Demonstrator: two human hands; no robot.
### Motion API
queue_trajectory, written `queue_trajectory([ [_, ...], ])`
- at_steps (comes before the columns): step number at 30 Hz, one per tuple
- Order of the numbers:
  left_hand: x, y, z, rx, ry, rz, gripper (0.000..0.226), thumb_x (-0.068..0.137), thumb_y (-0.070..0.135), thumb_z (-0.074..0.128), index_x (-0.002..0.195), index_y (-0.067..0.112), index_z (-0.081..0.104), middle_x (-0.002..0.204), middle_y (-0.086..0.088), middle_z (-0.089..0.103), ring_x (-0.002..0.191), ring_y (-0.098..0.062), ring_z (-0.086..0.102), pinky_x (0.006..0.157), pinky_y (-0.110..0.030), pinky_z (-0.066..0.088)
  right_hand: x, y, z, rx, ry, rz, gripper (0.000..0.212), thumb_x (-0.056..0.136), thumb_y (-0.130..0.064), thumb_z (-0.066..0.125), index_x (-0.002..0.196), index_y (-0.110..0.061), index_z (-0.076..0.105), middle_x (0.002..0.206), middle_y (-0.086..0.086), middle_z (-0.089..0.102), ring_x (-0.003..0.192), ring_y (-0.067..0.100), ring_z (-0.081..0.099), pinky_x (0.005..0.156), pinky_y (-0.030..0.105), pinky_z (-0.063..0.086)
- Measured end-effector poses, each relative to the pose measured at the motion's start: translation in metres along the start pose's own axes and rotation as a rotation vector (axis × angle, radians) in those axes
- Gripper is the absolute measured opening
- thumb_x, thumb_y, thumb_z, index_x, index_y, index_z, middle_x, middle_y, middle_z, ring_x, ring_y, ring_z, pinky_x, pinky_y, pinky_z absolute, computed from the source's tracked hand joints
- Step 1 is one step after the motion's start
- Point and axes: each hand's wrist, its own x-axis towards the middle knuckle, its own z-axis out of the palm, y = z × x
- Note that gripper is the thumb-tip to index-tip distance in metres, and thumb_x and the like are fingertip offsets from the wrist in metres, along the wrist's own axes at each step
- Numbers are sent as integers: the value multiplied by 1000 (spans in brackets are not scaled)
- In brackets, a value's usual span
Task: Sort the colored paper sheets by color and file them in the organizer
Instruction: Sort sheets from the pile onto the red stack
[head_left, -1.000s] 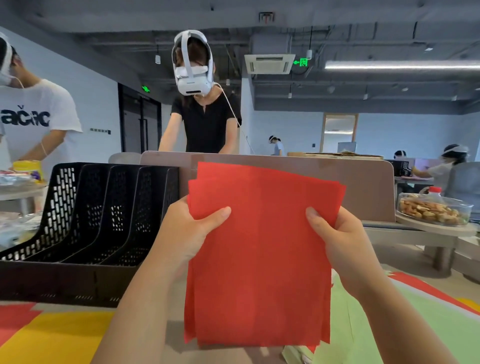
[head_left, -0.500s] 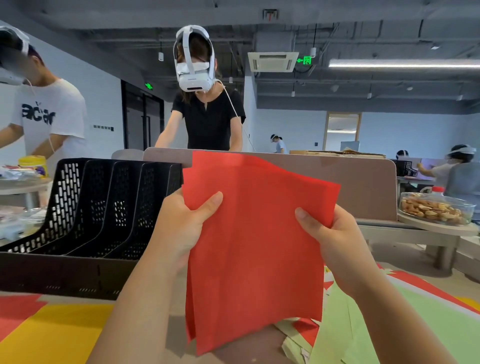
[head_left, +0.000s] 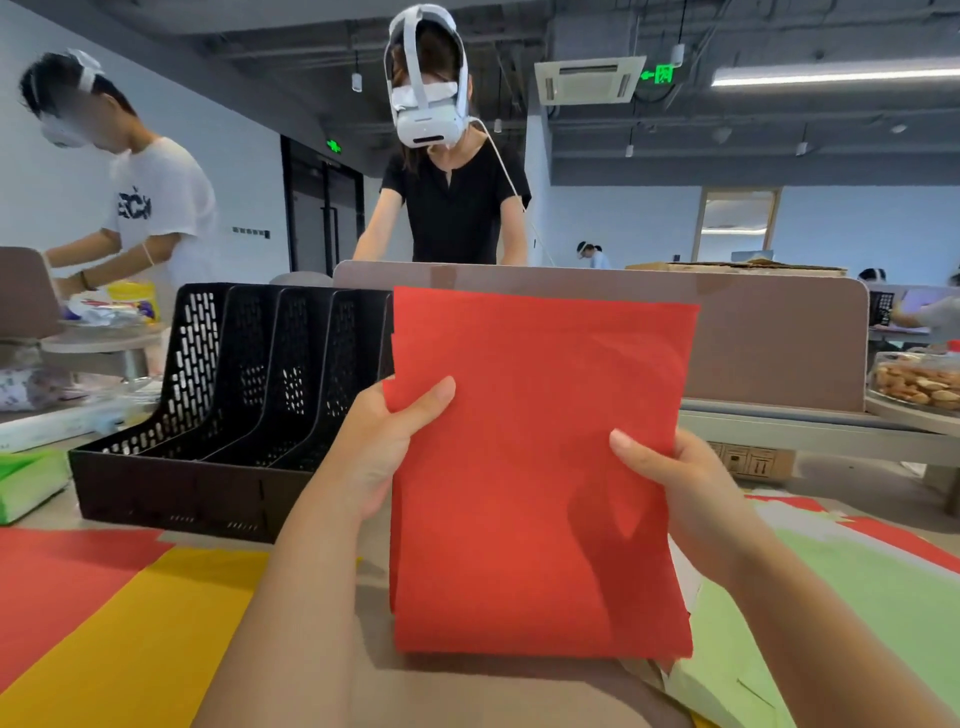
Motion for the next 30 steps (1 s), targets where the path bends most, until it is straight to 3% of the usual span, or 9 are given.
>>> queue_trajectory([
  [3,4,-5,3,25,59,-17,9,84,20,69,92,19,69,84,2,76,77,-15,72,67,-30,58,2,9,3,-143,46,29,13,83,-10,65,94,-6,69,91,14,73,75,23,69,66,32,53],
  [5,5,-2,7,13,82,16,6,84,21,70,90,19,69,84,2,76,77,-15,72,66,-31,60,4,8,5,-202,103,15,7,87,-9,63,90,-8,70,85,13,72,71,26,68,64,41,55],
  [7,6,6,12,5,87,54,7,83,25,70,88,20,69,83,5,76,77,-13,73,66,-29,60,5,2,7,-260,167,-35,8,88,-11,62,88,-10,70,86,13,73,78,31,70,74,53,56],
  [9,5,12,12,11,46,89,17,77,34,71,89,22,69,84,6,76,77,-11,72,65,-29,59,4,-8,8,-306,214,-107,9,89,-11,62,86,-10,71,88,12,74,85,33,70,79,55,55],
  [13,2,14,2,179,-171,68,36,68,29,74,102,18,69,96,-1,75,86,-18,72,71,-31,58,-1,-29,11,-211,336,-246,15,91,-13,59,79,-13,68,72,-4,72,68,14,68,65,35,57],
  [17,6,7,0,206,36,130,10,78,18,75,88,16,73,86,-5,76,79,-23,73,73,-38,59,-8,-46,18,-56,201,-248,14,92,-22,56,92,-15,69,88,0,75,77,16,71,66,33,59],
  [20,10,6,2,82,142,130,12,81,23,73,89,15,72,86,-5,76,78,-22,73,68,-37,59,-12,-44,20,-112,102,-169,11,89,-17,59,93,-17,69,86,0,76,73,14,71,61,27,59],
  [26,11,3,2,98,117,140,10,87,23,68,95,18,71,94,-7,75,88,-29,71,80,-51,57,-10,-29,22,-326,149,-188,18,92,-26,55,77,-30,65,69,-18,72,66,3,69,53,18,54],
  [30,14,-3,2,191,90,195,9,89,27,65,96,24,70,96,-6,74,90,-29,70,84,-55,54,-8,-25,22,-350,157,-188,16,91,-28,56,77,-30,64,68,-19,71,65,4,69,55,19,55],
])
